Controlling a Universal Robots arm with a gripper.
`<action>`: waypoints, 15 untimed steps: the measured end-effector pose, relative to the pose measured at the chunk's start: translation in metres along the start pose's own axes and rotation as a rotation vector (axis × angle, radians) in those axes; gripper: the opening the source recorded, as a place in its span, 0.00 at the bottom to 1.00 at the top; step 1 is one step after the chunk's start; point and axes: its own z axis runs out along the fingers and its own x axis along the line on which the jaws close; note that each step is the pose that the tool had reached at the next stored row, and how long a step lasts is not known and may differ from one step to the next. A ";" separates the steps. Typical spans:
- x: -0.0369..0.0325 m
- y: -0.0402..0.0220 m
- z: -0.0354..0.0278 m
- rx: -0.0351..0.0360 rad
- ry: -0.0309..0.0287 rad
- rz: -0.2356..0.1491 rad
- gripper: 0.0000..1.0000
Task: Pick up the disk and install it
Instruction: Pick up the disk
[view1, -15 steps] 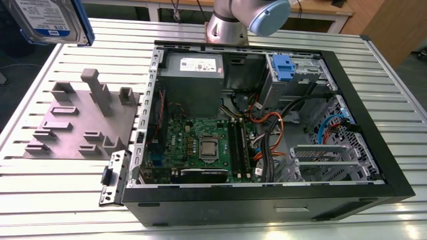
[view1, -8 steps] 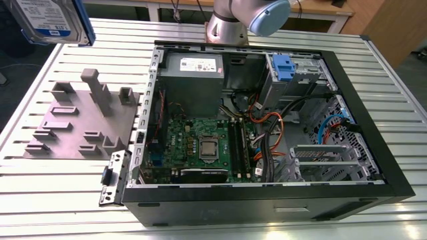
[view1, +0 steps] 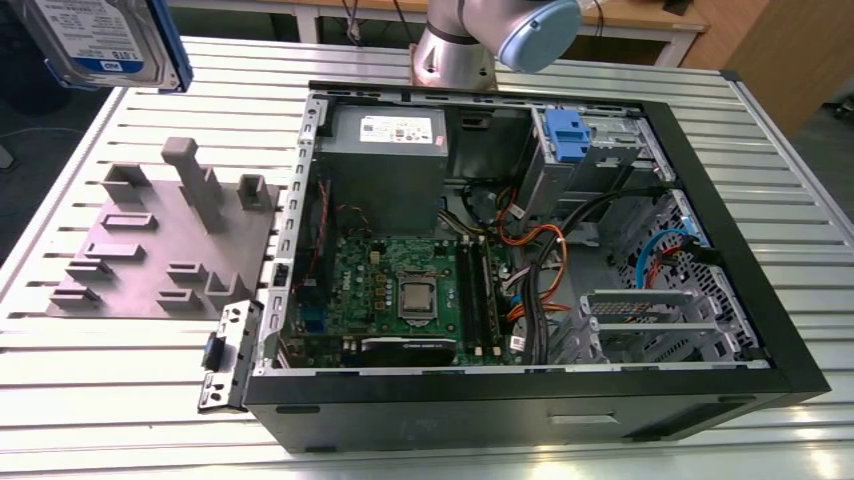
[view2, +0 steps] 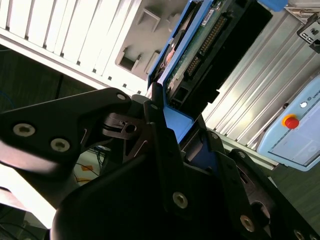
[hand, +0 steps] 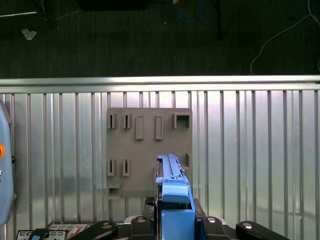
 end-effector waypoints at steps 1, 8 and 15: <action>0.0000 -0.0002 0.0000 0.0000 0.0000 0.000 0.36; -0.0001 -0.0018 0.0000 0.0000 0.0000 0.000 0.36; 0.0000 -0.0039 0.0001 0.0000 0.0000 0.000 0.36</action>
